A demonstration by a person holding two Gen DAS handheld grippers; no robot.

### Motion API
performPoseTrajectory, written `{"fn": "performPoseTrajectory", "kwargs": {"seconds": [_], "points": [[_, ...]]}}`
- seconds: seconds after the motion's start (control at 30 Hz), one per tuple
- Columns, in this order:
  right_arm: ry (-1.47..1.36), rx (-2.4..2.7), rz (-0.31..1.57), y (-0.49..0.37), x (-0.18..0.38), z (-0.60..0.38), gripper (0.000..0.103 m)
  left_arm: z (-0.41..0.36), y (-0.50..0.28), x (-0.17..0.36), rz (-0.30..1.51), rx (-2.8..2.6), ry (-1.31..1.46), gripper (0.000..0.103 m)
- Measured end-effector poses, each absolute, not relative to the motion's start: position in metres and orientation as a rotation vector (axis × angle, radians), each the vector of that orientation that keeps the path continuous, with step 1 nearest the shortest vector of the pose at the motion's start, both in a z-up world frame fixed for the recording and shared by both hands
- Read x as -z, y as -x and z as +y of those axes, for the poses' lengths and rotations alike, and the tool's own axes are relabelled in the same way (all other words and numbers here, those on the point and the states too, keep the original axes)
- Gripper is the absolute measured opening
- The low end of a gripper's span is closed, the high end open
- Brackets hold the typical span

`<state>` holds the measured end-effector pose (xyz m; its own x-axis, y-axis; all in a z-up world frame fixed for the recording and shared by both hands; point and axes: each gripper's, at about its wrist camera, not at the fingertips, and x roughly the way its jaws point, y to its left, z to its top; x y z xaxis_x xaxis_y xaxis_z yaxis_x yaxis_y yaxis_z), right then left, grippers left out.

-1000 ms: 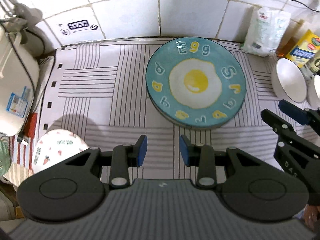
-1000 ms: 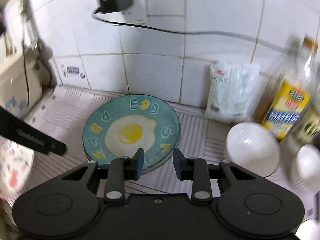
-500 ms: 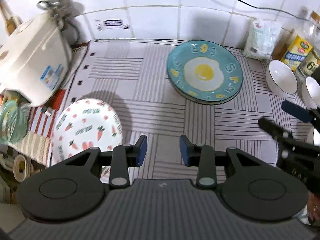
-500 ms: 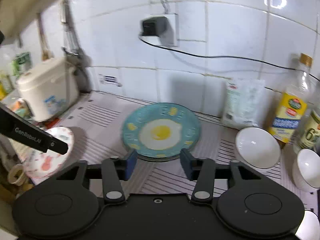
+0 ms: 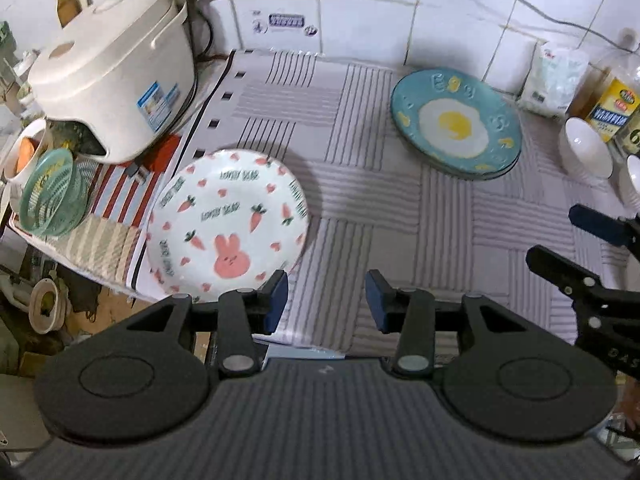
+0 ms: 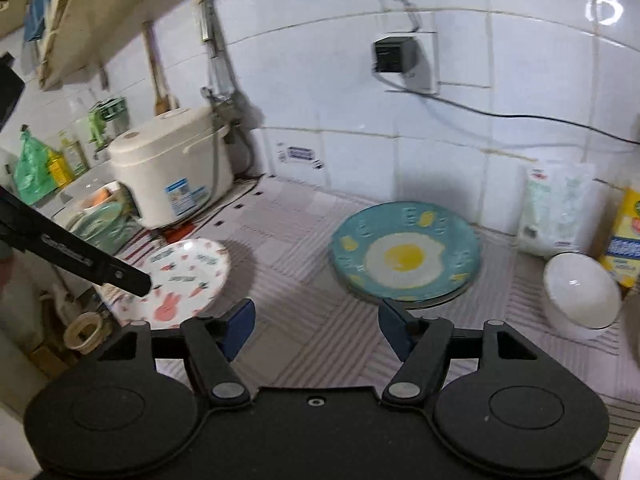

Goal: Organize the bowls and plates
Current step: 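Move both tools to the bunny plate rim and close them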

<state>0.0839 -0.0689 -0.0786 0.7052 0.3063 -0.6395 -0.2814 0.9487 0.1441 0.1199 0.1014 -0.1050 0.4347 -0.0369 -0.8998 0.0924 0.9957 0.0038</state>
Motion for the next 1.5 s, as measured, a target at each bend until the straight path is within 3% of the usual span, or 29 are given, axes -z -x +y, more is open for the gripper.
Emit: {"fn": "performPoseTrajectory", "kwargs": {"seconds": [0.27, 0.5, 0.63, 0.8, 0.87, 1.0, 1.2, 1.3, 1.5], "points": [[-0.064, -0.406, 0.738, -0.089, 0.094, -0.028, 0.081, 0.143, -0.116, 0.128, 1.155, 0.068, -0.058, 0.055], [-0.086, -0.443, 0.729, -0.099, 0.111, 0.012, 0.083, 0.178, -0.121, 0.144, 1.160, 0.041, -0.062, 0.066], [-0.048, -0.453, 0.728, -0.107, 0.116, 0.032, 0.083, 0.190, -0.126, 0.151, 1.133, 0.039, -0.107, 0.079], [-0.061, -0.466, 0.714, -0.119, 0.124, 0.046, 0.083, 0.210, -0.137, 0.164, 1.125, 0.043, -0.072, 0.085], [-0.108, -0.467, 0.714, -0.126, 0.133, 0.049, 0.090, 0.218, -0.141, 0.170, 1.110, 0.022, -0.073, 0.089], [-0.240, -0.420, 0.644, -0.136, 0.156, 0.051, 0.091, 0.234, -0.152, 0.187, 1.089, -0.039, -0.099, 0.090], [-0.300, -0.375, 0.690, -0.159, 0.183, 0.058, 0.090, 0.253, -0.167, 0.212, 1.084, -0.066, -0.081, 0.091], [-0.313, -0.404, 0.769, -0.171, 0.196, 0.064, 0.088, 0.262, -0.173, 0.226, 1.100, -0.081, -0.056, 0.091], [-0.412, -0.436, 0.889, -0.187, 0.223, 0.073, 0.063, 0.282, -0.183, 0.247, 1.199, -0.048, 0.044, 0.088]]}}
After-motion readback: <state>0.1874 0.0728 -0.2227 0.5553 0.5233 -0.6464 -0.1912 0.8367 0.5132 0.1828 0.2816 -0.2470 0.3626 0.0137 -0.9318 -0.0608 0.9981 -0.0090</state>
